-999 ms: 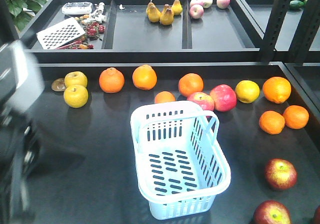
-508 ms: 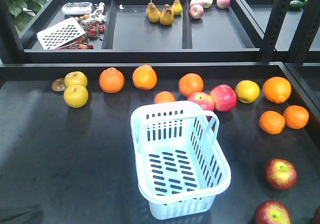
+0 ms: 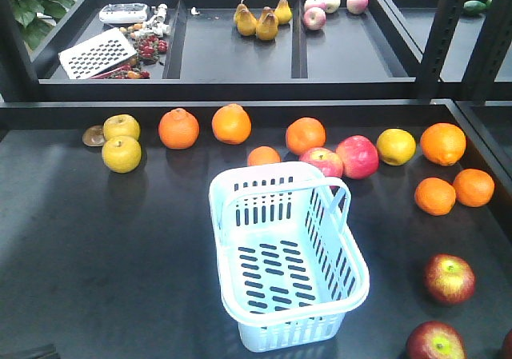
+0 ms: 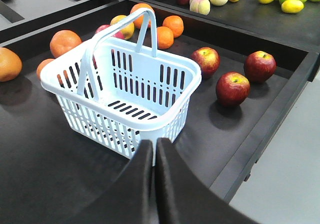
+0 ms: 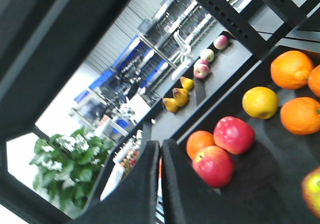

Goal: Pick three apples into basket with both arms
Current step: 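Open the left gripper and withdraw it from the basket handle, then reach the right gripper down over the nearest red apple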

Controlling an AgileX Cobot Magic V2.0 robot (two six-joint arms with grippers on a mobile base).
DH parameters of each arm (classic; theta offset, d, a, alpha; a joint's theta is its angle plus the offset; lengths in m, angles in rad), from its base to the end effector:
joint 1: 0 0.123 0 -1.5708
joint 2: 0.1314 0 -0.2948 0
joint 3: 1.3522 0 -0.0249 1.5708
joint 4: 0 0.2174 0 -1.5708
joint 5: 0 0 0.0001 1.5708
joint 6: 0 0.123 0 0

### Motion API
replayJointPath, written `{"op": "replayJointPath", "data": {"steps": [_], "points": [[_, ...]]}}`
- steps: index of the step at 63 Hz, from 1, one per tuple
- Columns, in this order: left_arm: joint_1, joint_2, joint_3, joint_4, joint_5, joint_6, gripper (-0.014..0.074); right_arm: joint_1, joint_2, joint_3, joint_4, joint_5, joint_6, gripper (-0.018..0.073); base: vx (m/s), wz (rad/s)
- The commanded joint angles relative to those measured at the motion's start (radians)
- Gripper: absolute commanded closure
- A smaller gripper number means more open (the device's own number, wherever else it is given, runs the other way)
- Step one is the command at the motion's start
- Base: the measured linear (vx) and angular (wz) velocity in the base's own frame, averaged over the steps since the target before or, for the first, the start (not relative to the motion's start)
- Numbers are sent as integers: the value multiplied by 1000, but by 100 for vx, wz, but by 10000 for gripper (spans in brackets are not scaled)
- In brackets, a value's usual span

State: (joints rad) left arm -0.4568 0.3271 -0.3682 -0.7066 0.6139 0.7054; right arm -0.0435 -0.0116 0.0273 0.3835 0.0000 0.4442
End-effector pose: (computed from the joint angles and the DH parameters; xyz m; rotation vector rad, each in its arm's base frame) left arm 0.0287 -0.0654 0.2653 0.7783 1.7935 -0.6095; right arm 0.0450 -0.0019 0.2073 0.6464 1.3888 0.6288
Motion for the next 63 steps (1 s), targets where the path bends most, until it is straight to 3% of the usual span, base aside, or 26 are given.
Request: {"op": "replayJointPath", "data": {"steps": [1, 8, 15, 25, 35, 48, 56, 63], "points": [[1, 8, -26, -39, -66, -8, 604, -3, -13, -9, 9, -63, -11, 564, 0, 0], [1, 8, -26, -39, -66, -8, 604, -3, -12, -94, -24, 15, -82, 564, 0, 0], [1, 8, -26, -39, -66, -7, 604, -3, 32, -252, -90, 201, -201, 563, 0, 0], [1, 8, -26, -39, -66, -7, 604, -3, 225, -491, -183, 504, -343, 564, 0, 0], [1, 8, -26, -39, -66, -7, 604, -3, 407, -667, -209, 656, -506, 564, 0, 0], [1, 8, -26, -39, -66, -7, 604, -3, 673, -806, -234, 828, -549, 554, 0, 0], [1, 8, -26, -39, -66, -7, 604, -3, 849, -872, -232, 961, -554, 482, 0, 0], [1, 8, -26, -39, -66, -7, 604, -3, 1000, -895, -210, 1015, -609, 272, 0, 0]]}}
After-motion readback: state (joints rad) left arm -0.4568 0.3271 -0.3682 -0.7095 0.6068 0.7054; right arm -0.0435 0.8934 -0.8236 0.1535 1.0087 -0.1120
